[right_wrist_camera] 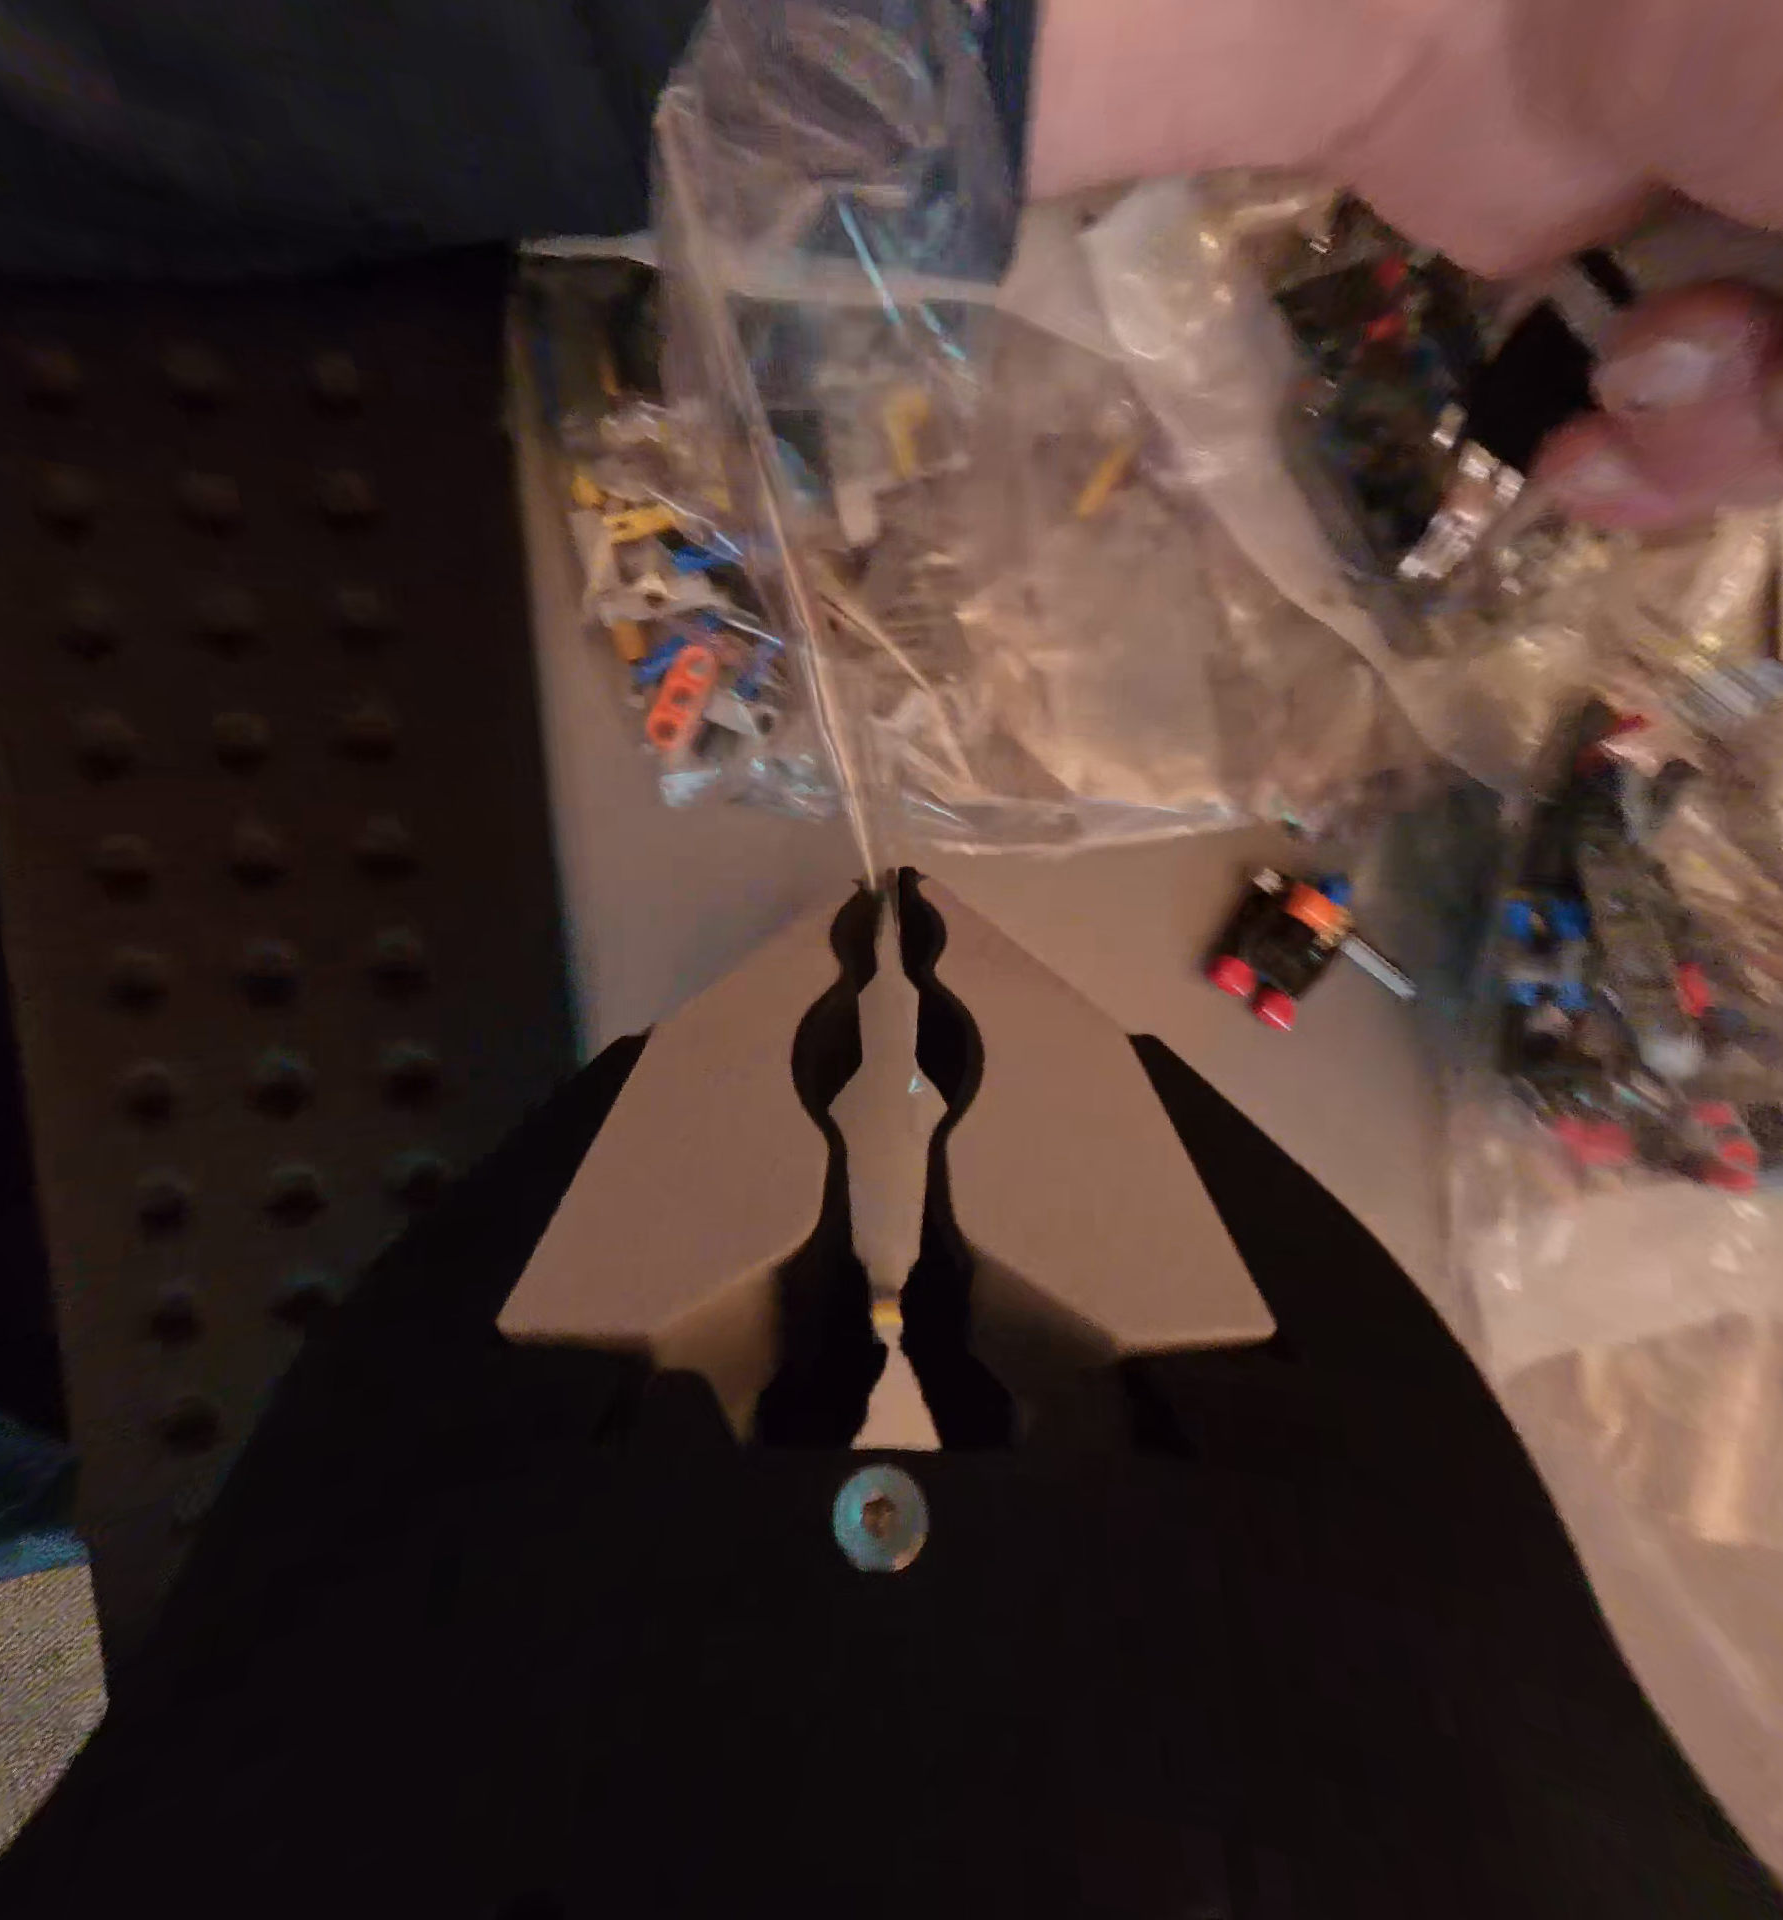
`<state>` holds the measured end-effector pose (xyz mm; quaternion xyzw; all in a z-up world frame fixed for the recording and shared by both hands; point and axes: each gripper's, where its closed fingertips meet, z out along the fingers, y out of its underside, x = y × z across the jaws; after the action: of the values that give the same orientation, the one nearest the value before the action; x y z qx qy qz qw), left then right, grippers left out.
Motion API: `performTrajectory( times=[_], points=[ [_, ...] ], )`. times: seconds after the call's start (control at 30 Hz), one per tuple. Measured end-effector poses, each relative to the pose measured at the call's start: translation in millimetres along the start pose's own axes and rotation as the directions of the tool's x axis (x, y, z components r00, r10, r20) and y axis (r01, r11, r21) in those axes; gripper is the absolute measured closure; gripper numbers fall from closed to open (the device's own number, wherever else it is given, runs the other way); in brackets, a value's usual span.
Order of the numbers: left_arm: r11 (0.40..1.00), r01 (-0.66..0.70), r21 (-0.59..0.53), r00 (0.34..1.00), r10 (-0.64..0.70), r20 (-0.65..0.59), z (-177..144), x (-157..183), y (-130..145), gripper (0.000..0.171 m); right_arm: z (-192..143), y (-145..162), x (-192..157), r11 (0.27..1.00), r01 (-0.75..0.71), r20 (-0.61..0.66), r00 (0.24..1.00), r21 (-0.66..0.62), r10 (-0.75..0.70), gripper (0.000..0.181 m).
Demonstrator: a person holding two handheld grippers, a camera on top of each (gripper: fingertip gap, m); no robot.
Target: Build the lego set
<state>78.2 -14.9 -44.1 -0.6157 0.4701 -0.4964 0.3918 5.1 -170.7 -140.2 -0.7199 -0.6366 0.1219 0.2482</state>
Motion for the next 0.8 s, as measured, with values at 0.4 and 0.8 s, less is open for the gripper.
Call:
performTrajectory(
  times=[0.4,0.8],
  points=[
    [1.0,-0.005,-0.002,1.0,0.005,-0.001,1.4,1.4,-0.4,0.169,-9.3,-8.3,-35.6,0.999,0.023,0.139,0.99,0.043,-0.029,0.158],
    [1.0,-0.004,-0.005,1.0,0.004,-0.001,2.6,1.5,0.7,0.169,-49.3,13.1,41.6,0.982,-0.152,-0.112,0.98,0.112,0.165,0.155]
  ],
)
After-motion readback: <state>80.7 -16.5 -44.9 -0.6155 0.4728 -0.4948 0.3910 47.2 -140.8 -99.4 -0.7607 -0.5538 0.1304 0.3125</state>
